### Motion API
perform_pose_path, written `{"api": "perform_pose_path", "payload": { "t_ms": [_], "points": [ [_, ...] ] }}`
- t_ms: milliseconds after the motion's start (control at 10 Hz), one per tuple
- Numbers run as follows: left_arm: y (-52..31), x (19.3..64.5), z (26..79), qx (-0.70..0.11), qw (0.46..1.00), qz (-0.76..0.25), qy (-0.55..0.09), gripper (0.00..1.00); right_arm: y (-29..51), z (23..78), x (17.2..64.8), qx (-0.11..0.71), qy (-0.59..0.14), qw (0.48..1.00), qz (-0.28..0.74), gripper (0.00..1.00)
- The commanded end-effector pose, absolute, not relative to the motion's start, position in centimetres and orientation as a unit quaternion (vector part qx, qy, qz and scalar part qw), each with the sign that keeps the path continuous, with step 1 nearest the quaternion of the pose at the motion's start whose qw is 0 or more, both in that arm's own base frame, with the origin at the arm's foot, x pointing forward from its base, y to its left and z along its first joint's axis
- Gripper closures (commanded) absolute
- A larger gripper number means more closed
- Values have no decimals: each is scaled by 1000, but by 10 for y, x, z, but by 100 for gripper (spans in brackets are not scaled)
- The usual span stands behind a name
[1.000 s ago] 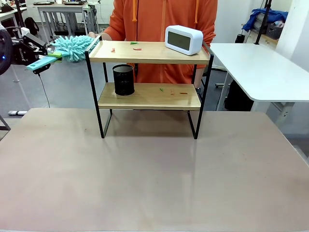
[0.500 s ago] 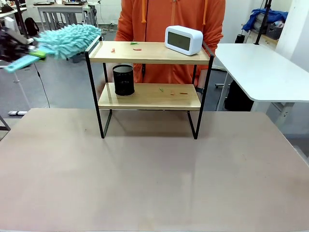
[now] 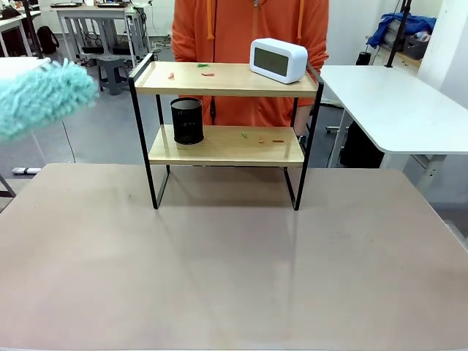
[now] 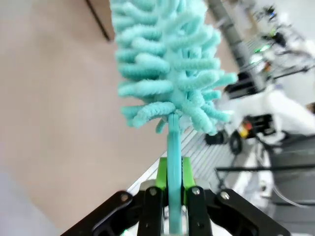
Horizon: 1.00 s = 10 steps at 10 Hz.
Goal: Clean the shelf.
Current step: Pick up the Duster from the human, then clean the specific tier of the Shelf with the Duster once objects are removed.
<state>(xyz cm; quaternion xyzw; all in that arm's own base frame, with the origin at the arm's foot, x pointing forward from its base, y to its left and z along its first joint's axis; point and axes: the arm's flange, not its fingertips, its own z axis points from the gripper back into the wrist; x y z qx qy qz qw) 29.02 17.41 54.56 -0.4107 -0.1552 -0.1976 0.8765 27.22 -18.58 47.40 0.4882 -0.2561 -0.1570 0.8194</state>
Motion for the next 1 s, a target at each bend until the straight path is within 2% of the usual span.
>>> {"api": "perform_pose_path", "payload": {
  "t_ms": [0,100,200,300,900],
  "points": [
    [169,249,524,-365,890,-214,-168,100,-185,473,275,494,-270,813,-147,0],
    [173,234,514,-353,895,-222,-159,100,-185,473,275,494,-270,813,-147,0],
    [177,231,508,-361,891,-206,-185,100,-185,473,275,494,-270,813,-147,0],
    [176,240,525,-367,893,-216,-150,100,-185,473,275,494,-270,813,-147,0],
    [176,240,525,-367,893,-216,-150,100,-185,473,275,494,-270,813,-147,0]
  ]
}}
